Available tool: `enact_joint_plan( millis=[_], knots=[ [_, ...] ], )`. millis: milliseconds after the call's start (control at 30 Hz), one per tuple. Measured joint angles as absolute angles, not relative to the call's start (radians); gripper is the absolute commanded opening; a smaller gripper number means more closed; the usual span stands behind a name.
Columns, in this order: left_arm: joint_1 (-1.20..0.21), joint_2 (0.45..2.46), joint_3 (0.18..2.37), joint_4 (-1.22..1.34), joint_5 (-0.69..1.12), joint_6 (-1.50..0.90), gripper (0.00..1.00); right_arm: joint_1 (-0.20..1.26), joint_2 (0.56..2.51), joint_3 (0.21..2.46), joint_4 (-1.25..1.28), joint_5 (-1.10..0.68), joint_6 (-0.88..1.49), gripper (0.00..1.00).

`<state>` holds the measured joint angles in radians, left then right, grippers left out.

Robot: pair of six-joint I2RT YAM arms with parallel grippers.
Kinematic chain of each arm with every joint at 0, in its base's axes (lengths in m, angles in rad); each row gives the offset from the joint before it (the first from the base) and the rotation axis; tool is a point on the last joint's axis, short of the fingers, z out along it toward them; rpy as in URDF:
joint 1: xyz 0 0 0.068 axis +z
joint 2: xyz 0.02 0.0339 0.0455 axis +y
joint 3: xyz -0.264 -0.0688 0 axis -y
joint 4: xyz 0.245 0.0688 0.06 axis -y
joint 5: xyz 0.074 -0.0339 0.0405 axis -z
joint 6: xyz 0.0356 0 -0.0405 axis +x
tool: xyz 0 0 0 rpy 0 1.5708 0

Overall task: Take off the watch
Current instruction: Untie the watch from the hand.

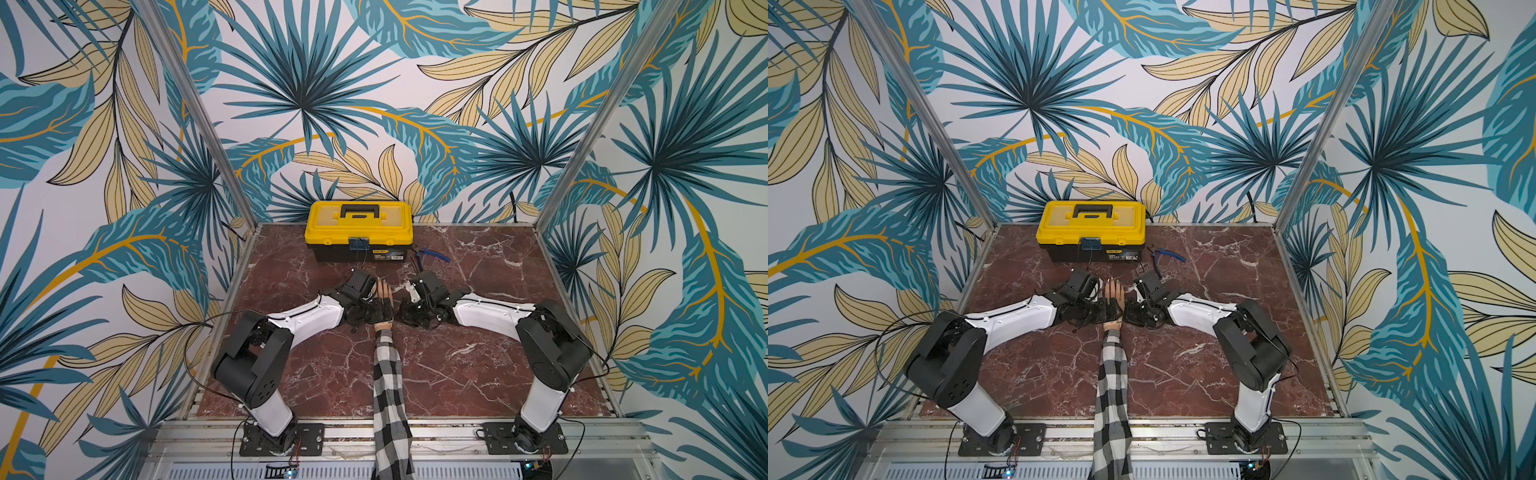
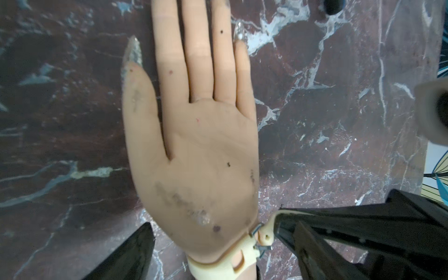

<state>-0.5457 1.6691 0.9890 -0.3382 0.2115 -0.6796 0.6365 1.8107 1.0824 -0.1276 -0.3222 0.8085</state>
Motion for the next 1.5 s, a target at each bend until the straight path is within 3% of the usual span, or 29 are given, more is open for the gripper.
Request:
enact_joint_plan(
  millis=[1500],
  knots=[
    [-0.533,1.662,1.03,-0.473,0.105,-0.609,0.87,0.636,1.813,1.082,-0.125,-0.323,0.809,0.0]
  ],
)
